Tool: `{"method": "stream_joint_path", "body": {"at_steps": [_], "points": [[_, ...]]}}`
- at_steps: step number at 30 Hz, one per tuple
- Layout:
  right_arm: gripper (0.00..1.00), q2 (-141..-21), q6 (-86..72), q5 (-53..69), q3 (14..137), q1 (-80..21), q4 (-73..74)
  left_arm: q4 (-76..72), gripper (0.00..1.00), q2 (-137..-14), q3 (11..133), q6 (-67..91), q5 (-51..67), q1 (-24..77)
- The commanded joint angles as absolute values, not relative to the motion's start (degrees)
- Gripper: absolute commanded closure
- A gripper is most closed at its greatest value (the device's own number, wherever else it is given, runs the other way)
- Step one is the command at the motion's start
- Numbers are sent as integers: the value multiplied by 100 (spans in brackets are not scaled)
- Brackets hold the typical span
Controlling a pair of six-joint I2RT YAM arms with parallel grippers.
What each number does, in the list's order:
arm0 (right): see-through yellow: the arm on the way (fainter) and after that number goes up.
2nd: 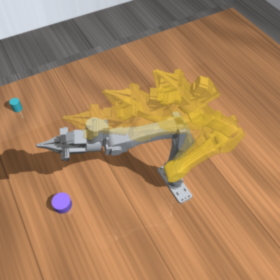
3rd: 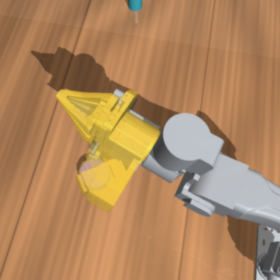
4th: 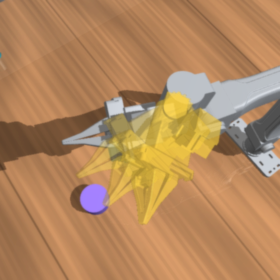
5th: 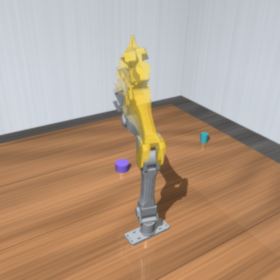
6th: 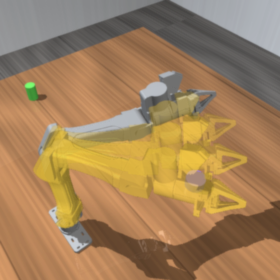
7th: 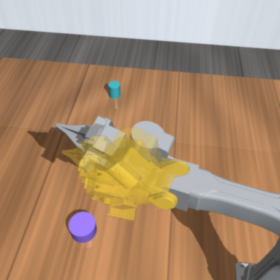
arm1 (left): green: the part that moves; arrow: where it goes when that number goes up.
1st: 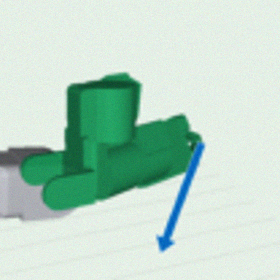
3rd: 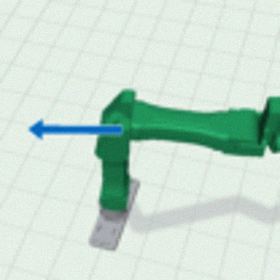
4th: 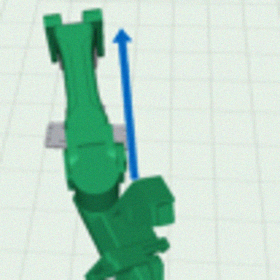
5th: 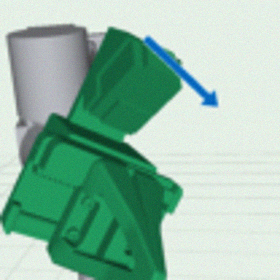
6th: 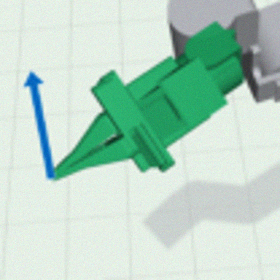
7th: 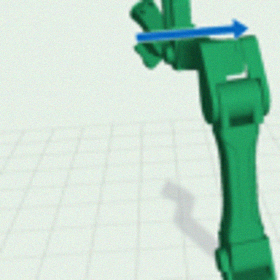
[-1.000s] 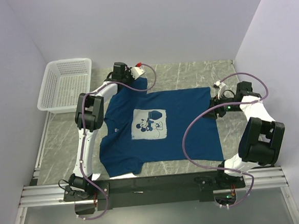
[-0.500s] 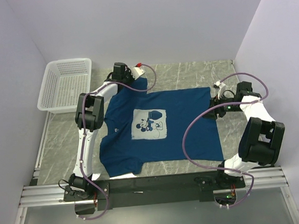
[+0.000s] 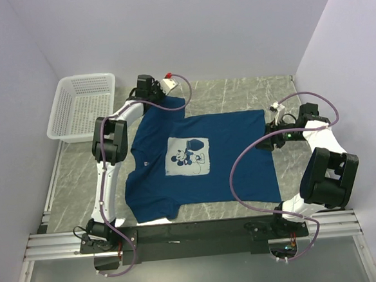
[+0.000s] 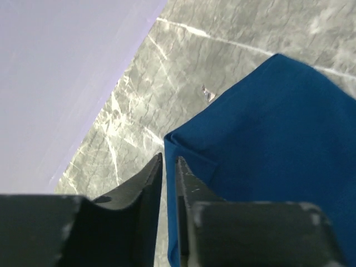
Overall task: Fold and stack the t-shirts
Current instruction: Flatten the tshirt out
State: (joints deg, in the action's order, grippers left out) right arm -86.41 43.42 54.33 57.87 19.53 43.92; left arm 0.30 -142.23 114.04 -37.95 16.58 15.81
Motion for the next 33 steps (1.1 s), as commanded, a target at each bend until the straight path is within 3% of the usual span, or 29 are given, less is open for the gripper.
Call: {"method": "stream_joint_path", "body": {"at_steps": [1, 12, 33], "points": [[41, -8675, 4456, 5590, 6012, 2013, 4456, 78, 77, -13974, 11540, -3849, 1899, 1582], [41, -8719, 4447, 5581, 6029, 2021, 4465, 185, 65, -14194, 11540, -3841, 1837, 1643], [41, -8763, 4447, 5599, 6064, 2074, 4509, 44, 63, -14475, 11408, -3797, 1494, 1687]]}}
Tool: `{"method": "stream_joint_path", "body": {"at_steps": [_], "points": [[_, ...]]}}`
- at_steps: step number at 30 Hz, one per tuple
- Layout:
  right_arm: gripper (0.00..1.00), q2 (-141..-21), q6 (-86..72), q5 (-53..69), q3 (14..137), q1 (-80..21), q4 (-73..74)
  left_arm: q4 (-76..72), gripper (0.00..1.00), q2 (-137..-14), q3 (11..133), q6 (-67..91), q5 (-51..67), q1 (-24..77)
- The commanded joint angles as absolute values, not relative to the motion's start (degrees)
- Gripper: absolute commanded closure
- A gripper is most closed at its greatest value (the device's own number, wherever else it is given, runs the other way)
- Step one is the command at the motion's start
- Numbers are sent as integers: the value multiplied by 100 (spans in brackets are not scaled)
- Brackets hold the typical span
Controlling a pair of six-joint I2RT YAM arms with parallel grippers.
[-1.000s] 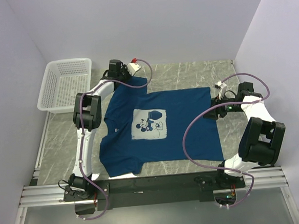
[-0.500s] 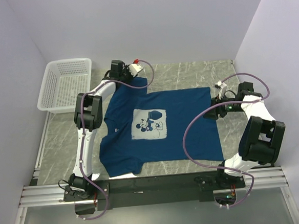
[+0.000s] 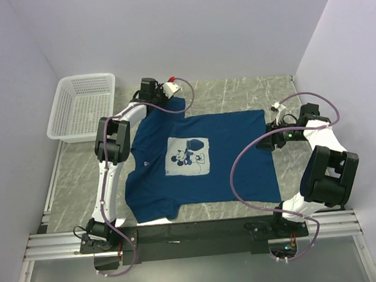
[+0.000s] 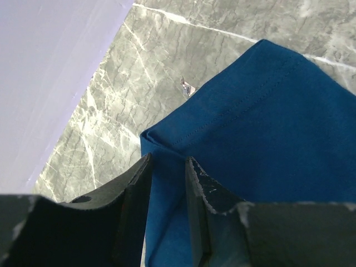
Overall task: Fold and stack the t-shirts
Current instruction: Flatten the tshirt out
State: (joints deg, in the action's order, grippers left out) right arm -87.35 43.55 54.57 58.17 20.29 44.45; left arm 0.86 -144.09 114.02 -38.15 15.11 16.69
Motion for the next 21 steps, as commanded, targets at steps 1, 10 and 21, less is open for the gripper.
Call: {"method": "stream_joint_path", "body": {"at_steps": [1, 10, 21], "points": [[41, -8763, 4439, 5607, 6064, 2083, 4509, 44, 64, -14476, 11400, -3797, 1485, 1687], [41, -8754, 4430, 5616, 6082, 2092, 4526, 35, 84, -14493, 11408, -3797, 1380, 1687], [41, -8736, 4447, 5625, 6082, 2127, 4535, 193, 100, -14151, 11804, -3648, 1740, 1626]]}}
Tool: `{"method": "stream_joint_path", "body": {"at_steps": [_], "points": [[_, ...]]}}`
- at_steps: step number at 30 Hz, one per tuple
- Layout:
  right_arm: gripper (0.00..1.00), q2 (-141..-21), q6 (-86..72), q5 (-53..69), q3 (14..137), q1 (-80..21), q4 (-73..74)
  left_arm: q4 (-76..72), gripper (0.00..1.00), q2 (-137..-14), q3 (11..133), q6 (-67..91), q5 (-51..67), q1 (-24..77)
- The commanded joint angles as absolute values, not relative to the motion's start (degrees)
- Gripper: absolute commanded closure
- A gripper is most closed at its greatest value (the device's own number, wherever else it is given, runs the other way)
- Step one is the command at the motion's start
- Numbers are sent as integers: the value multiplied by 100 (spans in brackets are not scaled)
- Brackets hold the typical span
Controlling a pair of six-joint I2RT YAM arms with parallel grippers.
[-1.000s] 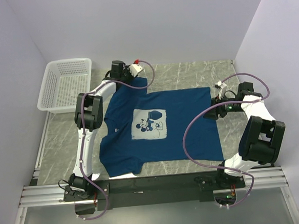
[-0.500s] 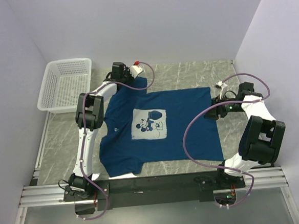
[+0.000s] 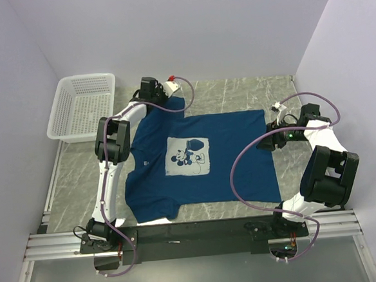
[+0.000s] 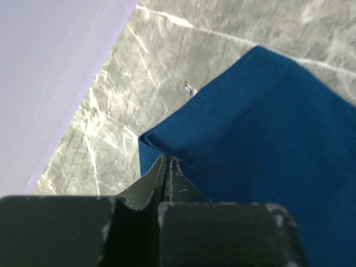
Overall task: Fold and stack the t-shirts
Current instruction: Flatten the tshirt out
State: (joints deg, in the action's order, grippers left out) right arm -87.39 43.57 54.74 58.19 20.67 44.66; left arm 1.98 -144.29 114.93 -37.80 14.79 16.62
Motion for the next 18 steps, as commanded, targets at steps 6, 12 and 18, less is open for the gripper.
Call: {"method": "stream_joint_path", "body": {"at_steps": [6, 12, 18], "points": [[41, -8736, 4474, 5651, 6082, 2145, 4561, 316, 90, -13992, 11664, -3665, 1872, 1556], [41, -8754, 4509, 5678, 6091, 2145, 4588, 422, 69, -13957, 11339, -4174, 1618, 1556], [41, -8780, 4500, 5678, 6100, 2162, 4597, 395, 68, -14133, 11320, -4412, 1520, 1564]]}}
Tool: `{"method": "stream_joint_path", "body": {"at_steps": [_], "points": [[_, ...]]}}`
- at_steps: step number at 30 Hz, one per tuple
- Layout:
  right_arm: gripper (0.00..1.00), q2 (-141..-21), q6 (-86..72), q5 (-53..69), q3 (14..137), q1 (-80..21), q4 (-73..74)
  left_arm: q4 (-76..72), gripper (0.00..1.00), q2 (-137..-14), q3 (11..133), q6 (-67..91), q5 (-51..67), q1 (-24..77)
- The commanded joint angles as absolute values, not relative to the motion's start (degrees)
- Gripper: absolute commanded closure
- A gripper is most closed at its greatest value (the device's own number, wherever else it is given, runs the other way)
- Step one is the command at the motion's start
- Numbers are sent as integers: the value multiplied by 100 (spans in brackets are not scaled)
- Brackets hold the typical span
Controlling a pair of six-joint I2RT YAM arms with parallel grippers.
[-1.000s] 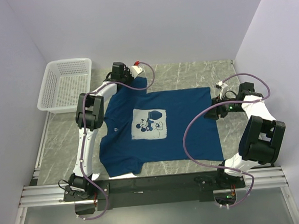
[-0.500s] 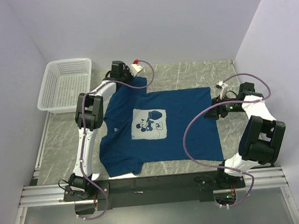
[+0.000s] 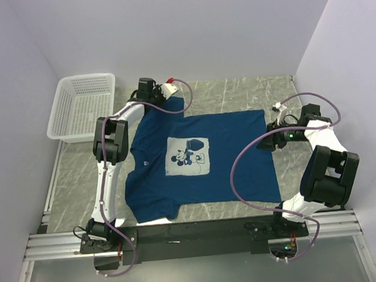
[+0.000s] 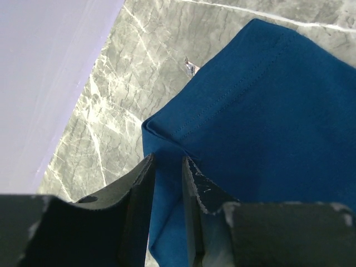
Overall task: Fold and stack the t-shirts
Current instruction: Flatten the tshirt out
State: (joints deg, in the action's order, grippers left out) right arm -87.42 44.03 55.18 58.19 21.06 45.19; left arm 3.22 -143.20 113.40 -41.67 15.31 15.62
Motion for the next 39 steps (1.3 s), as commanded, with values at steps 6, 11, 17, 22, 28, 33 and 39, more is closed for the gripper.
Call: {"method": "stream_joint_path", "body": {"at_steps": [6, 11, 17, 22, 28, 33, 39], "points": [[41, -8754, 4465, 5643, 6073, 2171, 4553, 475, 67, -14177, 11399, -4245, 1758, 1556], [41, -8780, 4491, 5660, 6108, 2188, 4597, 720, 78, -14115, 11479, -4201, 1863, 1521], [41, -8728, 4535, 5713, 6100, 2232, 4641, 1134, 85, -14010, 11146, -4201, 2127, 1547], [41, -8745, 4570, 5783, 6126, 2267, 4720, 1037, 100, -13808, 11039, -3930, 2030, 1547], [41, -8675, 4588, 5801, 6108, 2303, 4729, 862, 100, -13370, 11443, -3297, 1828, 1538], [41, -8657, 4640, 5862, 6126, 2338, 4807, 1001, 100, -12869, 11593, -2778, 2100, 1485], [41, -8605, 4685, 5932, 6117, 2382, 4860, 1353, 100, -12490, 11137, -2531, 2346, 1468]]}}
